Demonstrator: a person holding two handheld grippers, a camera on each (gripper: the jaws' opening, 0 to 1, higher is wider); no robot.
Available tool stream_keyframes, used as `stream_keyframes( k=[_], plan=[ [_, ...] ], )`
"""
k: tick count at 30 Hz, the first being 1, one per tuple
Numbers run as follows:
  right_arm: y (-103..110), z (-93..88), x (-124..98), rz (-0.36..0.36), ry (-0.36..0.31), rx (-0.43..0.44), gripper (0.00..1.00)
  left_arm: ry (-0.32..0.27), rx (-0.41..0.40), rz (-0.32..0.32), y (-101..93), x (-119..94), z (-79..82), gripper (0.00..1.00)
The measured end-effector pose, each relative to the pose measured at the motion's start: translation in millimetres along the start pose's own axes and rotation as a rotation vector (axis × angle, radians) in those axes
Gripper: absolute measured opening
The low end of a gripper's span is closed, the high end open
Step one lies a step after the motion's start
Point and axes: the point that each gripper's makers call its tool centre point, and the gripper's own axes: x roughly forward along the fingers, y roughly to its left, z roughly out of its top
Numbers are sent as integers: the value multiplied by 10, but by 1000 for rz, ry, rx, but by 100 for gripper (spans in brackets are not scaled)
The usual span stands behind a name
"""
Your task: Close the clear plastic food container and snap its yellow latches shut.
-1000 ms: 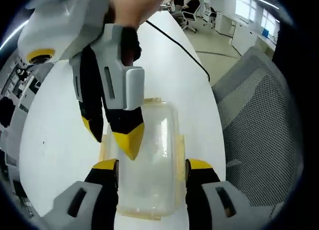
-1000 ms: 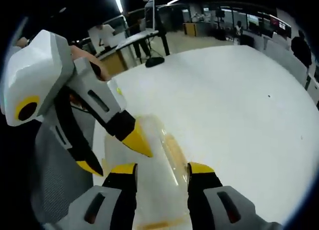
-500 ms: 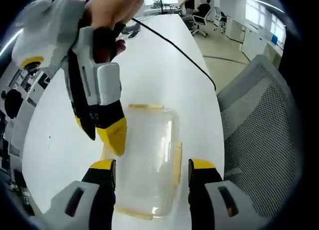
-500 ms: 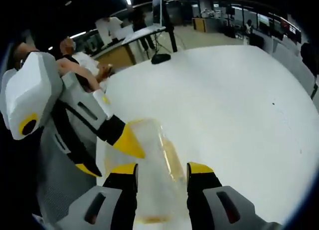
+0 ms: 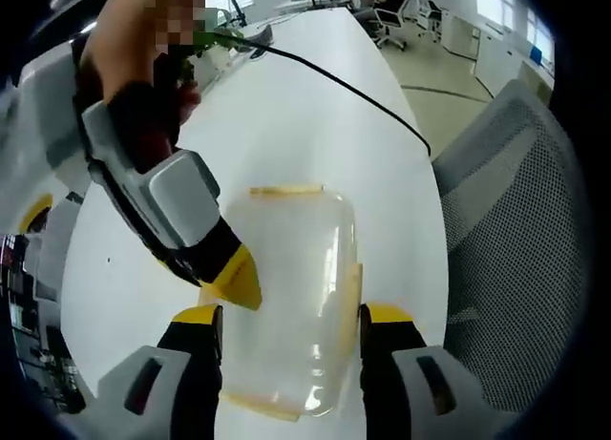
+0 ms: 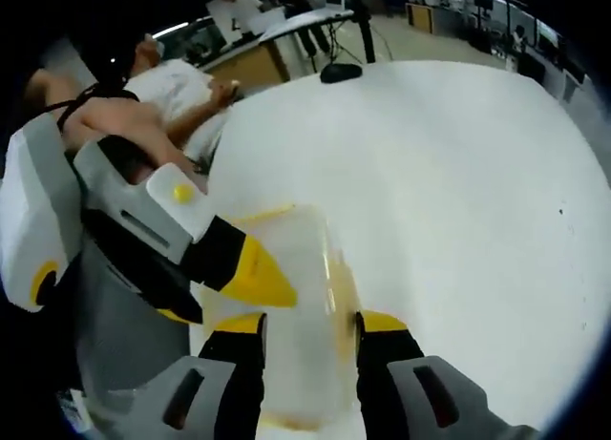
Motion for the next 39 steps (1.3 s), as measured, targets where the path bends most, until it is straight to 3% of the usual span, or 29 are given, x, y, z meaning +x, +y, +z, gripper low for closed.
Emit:
stream_keyframes(
  k=[4, 8, 11, 16, 17, 18, 23, 32, 39],
  plan=[
    [16, 17, 3, 12, 19, 6, 36, 29, 18, -26, -75, 38, -36, 54],
    [11, 18, 7, 12, 68, -11, 34, 39, 30, -8, -43, 36, -26, 53],
    [7, 2, 0, 17, 112, -68, 31, 47, 29, -18, -30, 47, -28, 52],
    [7, 5, 35, 28, 149, -36, 29, 51, 32, -18, -30, 44, -37, 50],
    [52, -64, 22, 58, 184, -11, 27, 56, 34, -30, -50, 46, -52, 50],
    [6, -55, 60, 47, 164, -35, 27, 65, 66, -6, -1, 52, -63, 50],
    [13, -70, 70, 57, 183, -12, 28, 41, 40, -6, -24, 84, -57, 50],
    [25, -16, 27, 23, 138, 4, 30, 56, 45, 9, -30, 63, -59, 51],
    [30, 20, 24, 22, 153, -12, 31, 41, 47, 13, -27, 41, -57, 52]
  ],
)
